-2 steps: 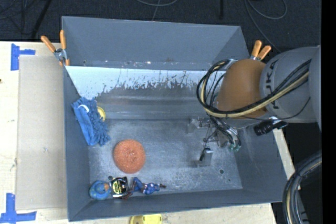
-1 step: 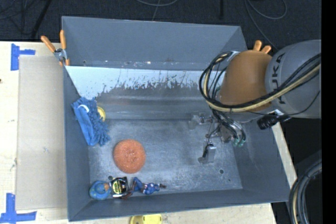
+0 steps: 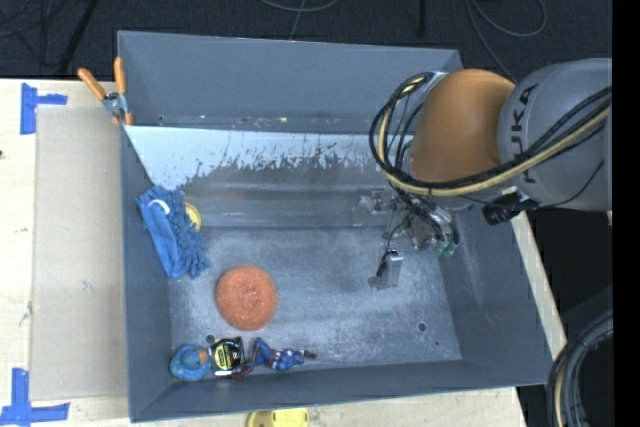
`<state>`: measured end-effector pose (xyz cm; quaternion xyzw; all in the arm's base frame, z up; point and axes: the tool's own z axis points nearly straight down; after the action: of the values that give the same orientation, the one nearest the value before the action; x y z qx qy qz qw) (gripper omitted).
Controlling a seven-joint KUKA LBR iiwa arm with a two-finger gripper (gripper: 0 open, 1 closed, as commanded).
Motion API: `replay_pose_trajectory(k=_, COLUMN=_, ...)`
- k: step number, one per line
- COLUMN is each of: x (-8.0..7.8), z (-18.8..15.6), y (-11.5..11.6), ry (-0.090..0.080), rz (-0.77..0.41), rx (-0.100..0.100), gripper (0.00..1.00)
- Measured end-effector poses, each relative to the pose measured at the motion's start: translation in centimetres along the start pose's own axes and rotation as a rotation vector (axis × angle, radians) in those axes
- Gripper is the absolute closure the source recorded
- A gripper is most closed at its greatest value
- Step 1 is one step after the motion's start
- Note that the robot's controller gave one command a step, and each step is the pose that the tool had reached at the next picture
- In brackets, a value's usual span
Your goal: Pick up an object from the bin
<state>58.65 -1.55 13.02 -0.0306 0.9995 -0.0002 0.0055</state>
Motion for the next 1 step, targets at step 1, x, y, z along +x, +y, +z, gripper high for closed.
replay_pose_trajectory(k=1, x=0.57, z=2.14, y=6.21, ry=0.012, rz=-0.092, rx=-0.001, gripper=0.00)
